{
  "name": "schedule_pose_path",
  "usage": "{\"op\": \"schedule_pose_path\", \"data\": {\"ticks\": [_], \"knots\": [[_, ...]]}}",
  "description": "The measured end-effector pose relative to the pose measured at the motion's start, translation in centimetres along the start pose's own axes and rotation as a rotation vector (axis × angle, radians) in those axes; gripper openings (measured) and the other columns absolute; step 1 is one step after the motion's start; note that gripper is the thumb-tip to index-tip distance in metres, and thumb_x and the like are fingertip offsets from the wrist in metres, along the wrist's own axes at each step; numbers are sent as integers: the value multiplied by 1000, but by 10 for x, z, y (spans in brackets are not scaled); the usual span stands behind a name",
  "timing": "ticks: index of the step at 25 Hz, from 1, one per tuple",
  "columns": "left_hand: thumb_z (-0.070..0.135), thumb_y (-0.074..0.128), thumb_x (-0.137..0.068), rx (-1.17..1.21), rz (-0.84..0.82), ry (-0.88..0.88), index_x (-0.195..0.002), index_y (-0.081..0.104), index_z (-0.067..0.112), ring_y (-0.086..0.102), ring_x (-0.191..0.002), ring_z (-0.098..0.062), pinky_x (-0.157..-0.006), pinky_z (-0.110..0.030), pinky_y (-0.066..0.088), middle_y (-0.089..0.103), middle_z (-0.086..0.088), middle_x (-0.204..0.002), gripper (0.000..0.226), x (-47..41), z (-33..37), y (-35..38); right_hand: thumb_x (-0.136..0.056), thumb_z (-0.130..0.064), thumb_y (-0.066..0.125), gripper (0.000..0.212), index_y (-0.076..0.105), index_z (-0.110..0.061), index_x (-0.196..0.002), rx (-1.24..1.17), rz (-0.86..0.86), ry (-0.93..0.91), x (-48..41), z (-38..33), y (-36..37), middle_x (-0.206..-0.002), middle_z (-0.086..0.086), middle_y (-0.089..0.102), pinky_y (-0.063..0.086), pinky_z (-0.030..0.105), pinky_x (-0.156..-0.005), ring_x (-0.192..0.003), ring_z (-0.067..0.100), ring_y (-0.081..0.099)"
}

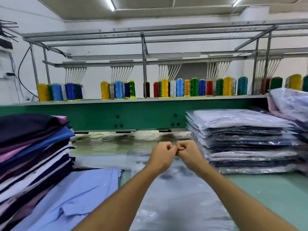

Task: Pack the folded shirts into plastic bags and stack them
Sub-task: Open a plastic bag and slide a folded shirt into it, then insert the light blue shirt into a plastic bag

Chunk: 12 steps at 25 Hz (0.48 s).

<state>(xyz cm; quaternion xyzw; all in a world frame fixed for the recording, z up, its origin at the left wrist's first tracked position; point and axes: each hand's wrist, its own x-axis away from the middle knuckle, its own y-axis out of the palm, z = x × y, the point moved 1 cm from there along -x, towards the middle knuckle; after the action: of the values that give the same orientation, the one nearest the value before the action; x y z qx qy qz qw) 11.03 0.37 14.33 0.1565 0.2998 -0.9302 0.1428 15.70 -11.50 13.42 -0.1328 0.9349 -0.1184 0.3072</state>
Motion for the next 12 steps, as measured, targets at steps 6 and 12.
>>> {"op": "schedule_pose_path", "data": {"ticks": [6, 12], "knots": [[27, 47, -99, -105, -86, -88, -85, 57, 10, 50, -68, -17, -66, -36, 44, 65, -8, -84, 24, 42, -69, 19, -77, 16, 52, 54, 21, -23, -58, 4, -147, 133, 50, 46, 29, -55, -7, 16, 19, 19, -48, -54, 9, 15], [60, 44, -98, -544, -303, -132, -150, 38, 22, 37, -142, -23, -116, -38, 29, 40, -1, -155, 65, 56, -132, 33, -76, 12, 59, 46, 30, -20, -61, 67, -126, 237, 69, 94, 33, -55, -9, 23, 19, 26, -50, -52, 9, 20]]}}
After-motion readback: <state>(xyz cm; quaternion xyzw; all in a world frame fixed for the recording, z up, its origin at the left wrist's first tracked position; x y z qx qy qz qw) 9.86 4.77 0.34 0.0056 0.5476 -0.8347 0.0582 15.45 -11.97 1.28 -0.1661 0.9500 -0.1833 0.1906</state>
